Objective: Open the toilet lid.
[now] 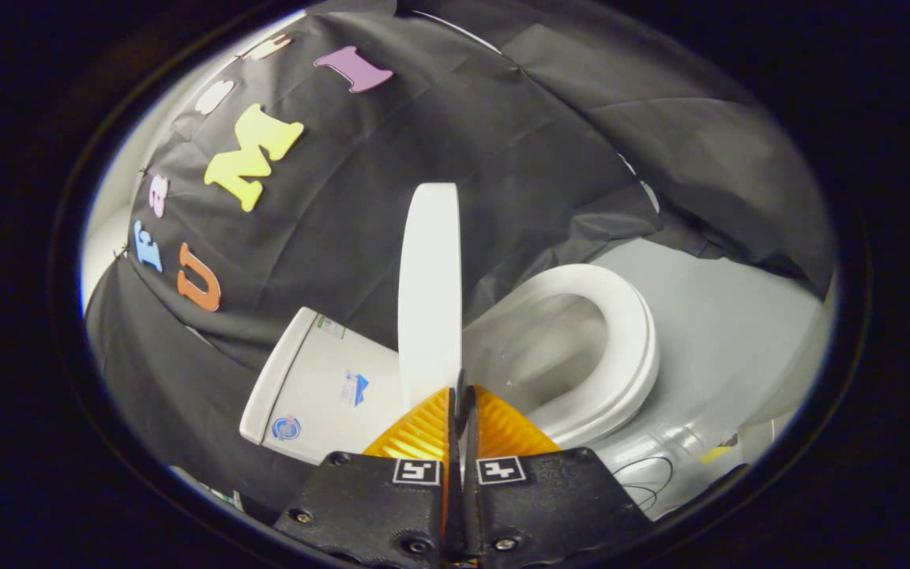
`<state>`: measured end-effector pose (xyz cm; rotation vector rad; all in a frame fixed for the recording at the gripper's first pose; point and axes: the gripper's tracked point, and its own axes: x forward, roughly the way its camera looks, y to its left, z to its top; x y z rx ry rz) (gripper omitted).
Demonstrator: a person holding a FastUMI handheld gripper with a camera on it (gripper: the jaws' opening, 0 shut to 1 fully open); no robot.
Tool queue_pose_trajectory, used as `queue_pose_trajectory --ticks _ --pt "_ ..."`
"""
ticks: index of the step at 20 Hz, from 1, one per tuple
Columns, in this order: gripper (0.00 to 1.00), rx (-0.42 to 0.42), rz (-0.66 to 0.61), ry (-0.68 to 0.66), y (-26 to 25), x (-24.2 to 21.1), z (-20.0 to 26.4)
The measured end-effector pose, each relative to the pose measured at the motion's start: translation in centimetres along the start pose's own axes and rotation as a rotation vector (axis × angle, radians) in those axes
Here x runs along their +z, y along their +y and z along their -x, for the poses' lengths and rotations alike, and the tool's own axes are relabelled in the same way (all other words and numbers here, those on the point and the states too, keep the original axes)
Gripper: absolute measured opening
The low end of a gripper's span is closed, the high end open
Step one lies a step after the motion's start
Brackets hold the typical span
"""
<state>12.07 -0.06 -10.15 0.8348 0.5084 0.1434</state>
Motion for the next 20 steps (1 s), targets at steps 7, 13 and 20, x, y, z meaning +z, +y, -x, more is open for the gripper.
queue_pose_trajectory --ticks 7,13,20 --pt "0.05 -0.005 0.062 -0.013 2.1 0.1 0.5" --pt "0.05 -0.006 0.102 -0.018 3.8 0.1 0.7" --pt "0.06 -0.017 0.197 -0.031 6.7 -0.3 1.0"
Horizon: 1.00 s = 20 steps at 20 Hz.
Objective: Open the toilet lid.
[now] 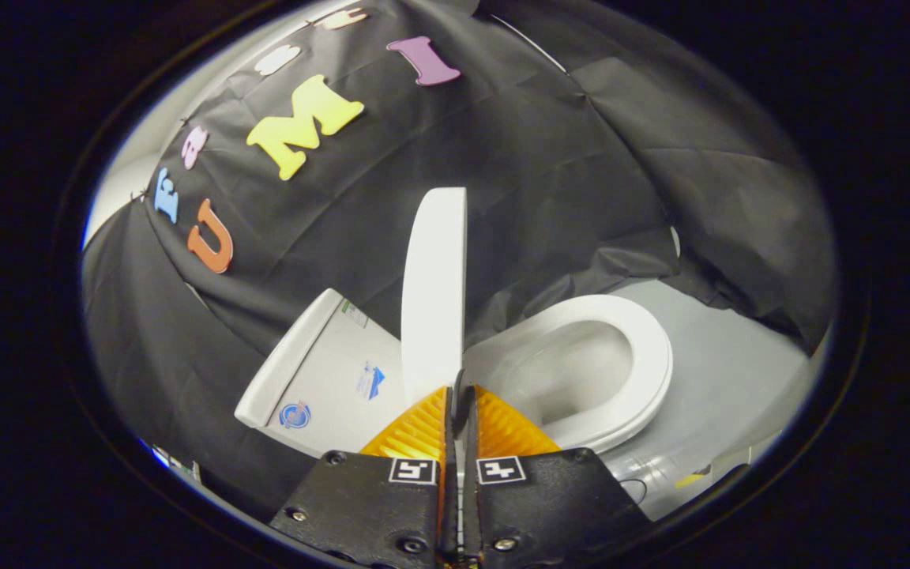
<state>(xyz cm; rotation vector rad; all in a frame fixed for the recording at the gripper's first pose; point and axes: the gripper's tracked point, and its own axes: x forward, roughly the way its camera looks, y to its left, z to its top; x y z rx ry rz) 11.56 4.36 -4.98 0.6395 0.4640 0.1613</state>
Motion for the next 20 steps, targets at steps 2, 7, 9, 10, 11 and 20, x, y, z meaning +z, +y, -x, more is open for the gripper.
queue_pose_trajectory --ticks 2,7,9,10,11,20 --pt "0.06 -0.001 0.025 0.000 1.0 0.0 0.0" --pt "0.06 -0.014 0.097 -0.008 2.8 -0.1 0.0" --pt "0.06 -0.015 0.105 -0.008 3.6 -0.1 -0.2" --pt "0.06 -0.016 0.110 -0.008 3.7 -0.2 -0.1" --pt "0.06 -0.019 0.115 -0.010 3.9 -0.2 -0.2" --pt "0.06 -0.026 0.183 -0.024 6.0 -0.8 -0.3"
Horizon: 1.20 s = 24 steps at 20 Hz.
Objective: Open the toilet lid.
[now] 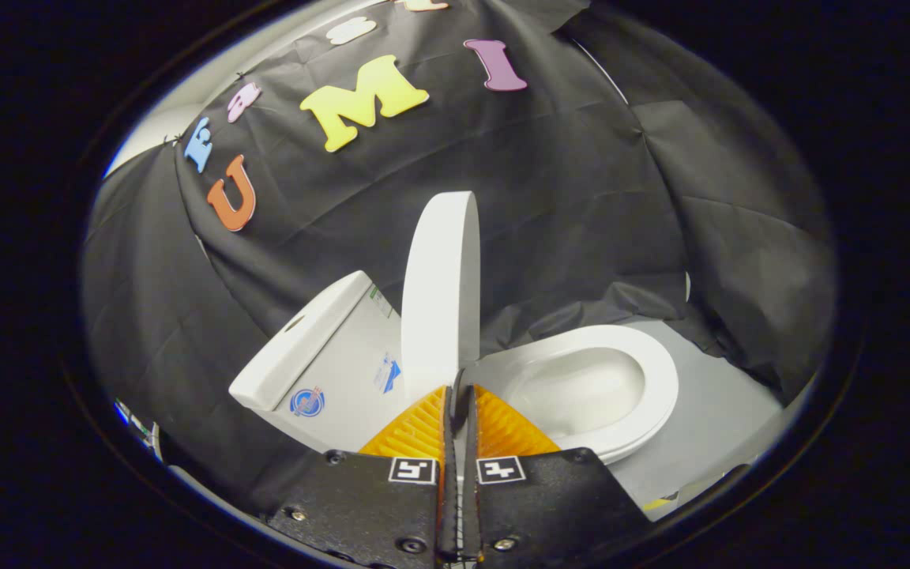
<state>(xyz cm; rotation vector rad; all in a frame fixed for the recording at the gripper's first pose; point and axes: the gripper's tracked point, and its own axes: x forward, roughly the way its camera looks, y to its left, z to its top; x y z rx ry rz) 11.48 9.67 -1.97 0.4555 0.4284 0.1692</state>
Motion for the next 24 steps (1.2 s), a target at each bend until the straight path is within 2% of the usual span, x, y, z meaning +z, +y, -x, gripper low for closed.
queue_pose_trajectory --ticks 6,18,24 --pt "0.06 -0.002 0.034 -0.004 1.1 -0.2 -0.1" --pt "0.06 -0.076 0.162 -0.026 2.9 -0.4 -0.6" --pt "0.06 -0.079 0.197 -0.030 4.1 -0.8 -1.0"
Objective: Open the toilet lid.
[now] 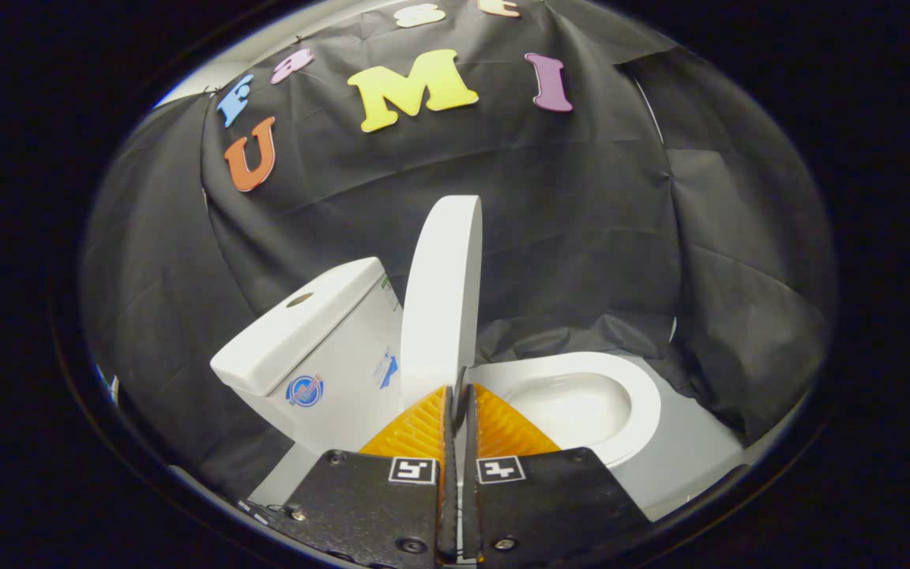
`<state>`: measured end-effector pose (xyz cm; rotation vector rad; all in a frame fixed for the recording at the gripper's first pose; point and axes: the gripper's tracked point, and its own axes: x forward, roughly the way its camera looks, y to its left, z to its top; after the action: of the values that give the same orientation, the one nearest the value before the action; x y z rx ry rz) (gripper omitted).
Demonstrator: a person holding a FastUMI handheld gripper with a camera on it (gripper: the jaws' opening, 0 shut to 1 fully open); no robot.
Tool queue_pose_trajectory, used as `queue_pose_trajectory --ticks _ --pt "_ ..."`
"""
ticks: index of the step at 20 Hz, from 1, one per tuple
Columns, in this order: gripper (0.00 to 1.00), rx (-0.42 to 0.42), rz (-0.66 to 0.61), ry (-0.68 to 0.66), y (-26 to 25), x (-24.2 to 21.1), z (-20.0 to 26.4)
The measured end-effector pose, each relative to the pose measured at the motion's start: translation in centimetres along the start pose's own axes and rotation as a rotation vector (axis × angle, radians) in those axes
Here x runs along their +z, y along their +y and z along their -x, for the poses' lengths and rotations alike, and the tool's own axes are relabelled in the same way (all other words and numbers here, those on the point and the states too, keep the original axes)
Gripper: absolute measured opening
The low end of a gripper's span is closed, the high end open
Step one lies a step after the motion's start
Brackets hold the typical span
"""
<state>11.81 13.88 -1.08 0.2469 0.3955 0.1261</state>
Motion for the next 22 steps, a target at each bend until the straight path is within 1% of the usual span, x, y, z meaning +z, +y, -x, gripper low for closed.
queue_pose_trajectory --ticks 9,14,22 --pt "0.06 -0.019 0.095 -0.010 2.3 0.1 -0.4" --pt "0.06 -0.035 0.161 -0.026 4.5 0.0 -1.0" --pt "0.06 -0.069 0.318 -0.063 8.6 -0.5 -2.2"
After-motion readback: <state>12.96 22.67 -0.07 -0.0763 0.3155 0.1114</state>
